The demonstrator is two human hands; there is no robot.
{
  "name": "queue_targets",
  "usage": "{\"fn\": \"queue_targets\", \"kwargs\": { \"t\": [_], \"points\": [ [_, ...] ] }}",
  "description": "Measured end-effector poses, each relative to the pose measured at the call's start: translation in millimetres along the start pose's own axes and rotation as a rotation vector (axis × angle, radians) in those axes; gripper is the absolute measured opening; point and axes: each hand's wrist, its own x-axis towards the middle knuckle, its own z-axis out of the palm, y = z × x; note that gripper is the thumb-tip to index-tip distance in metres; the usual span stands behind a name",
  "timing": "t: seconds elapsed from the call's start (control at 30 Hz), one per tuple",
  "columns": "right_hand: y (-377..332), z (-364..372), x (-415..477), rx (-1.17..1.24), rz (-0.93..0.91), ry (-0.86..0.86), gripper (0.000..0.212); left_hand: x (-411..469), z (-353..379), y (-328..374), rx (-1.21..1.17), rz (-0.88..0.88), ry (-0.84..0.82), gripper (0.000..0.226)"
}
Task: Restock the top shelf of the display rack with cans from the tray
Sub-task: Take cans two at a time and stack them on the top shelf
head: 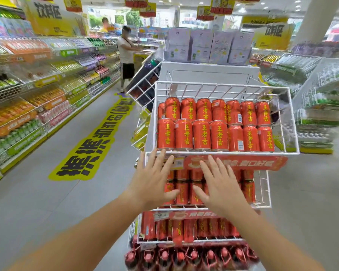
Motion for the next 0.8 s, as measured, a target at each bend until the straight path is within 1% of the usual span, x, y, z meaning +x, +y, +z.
{"fn": "queue_targets", "kwargs": {
  "t": [0.2, 0.37, 0.53, 0.67, 0.8],
  "points": [
    [-29.2, 54.0, -36.9, 0.031, -0.027, -0.114, 0.081, -58.6, 50.7, -8.6, -0.047, -0.007, -0.087, 0.098],
    [-37.7, 120.4, -61.9, 0.047, -0.061, -0.211, 0.078, -99.2, 117.9, 3.1, -0.071, -0.057, -0.200, 0.095],
    [-44.4, 225.1, -101.0, 0.103, -0.073, -0.352, 0.076, -148.6, 210.6, 32.5, -0.115, -0.096, -0.325, 0.094],
    [-51.5, 312.2, -138.9, 0.154, -0.096, -0.486, 0.079, -197.9, 292.1, 60.4, -0.158, -0.126, -0.439, 0.098],
    [-59.0, 402.4, -176.1, 0.194, -0.104, -0.620, 0.076, -249.3, 376.5, 88.5, -0.209, -0.155, -0.537, 0.095]
  ]
}}
